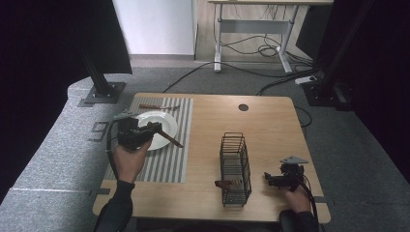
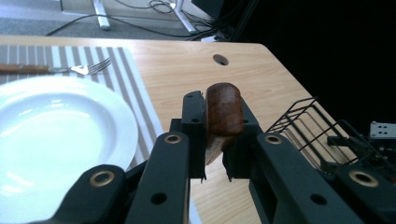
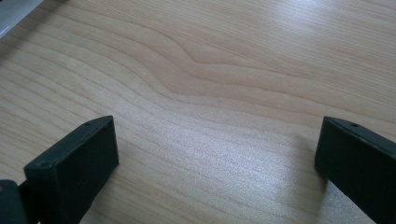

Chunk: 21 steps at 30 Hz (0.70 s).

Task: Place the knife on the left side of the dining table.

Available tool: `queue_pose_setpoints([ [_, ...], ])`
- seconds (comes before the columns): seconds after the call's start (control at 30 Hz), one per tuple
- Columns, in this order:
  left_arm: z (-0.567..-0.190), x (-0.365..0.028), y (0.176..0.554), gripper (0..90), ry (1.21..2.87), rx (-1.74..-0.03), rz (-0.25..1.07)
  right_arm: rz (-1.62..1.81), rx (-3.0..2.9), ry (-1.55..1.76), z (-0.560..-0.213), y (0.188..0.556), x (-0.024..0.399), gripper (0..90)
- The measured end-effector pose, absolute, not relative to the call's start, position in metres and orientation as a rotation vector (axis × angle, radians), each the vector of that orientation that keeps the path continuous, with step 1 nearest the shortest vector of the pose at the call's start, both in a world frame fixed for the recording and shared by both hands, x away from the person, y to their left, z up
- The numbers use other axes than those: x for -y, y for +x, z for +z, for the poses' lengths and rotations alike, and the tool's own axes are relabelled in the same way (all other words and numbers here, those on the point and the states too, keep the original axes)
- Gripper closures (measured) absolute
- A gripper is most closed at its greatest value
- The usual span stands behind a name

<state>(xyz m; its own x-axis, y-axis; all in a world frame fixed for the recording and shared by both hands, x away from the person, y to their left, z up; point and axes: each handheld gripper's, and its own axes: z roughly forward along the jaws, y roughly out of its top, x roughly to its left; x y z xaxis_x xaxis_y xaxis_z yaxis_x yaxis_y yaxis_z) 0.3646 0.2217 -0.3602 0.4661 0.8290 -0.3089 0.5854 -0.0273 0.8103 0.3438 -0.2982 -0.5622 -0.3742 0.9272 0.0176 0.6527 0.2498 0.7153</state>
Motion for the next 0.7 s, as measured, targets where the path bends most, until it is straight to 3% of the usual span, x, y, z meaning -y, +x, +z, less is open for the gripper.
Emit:
queue_pose_setpoints([
  [0.7, -0.409, -0.256, 0.351, 80.0, 1.696, -1.342, 0.216, 0.906, -2.117, 1.442, -0.562, 0.344, 0.298, 0.0],
])
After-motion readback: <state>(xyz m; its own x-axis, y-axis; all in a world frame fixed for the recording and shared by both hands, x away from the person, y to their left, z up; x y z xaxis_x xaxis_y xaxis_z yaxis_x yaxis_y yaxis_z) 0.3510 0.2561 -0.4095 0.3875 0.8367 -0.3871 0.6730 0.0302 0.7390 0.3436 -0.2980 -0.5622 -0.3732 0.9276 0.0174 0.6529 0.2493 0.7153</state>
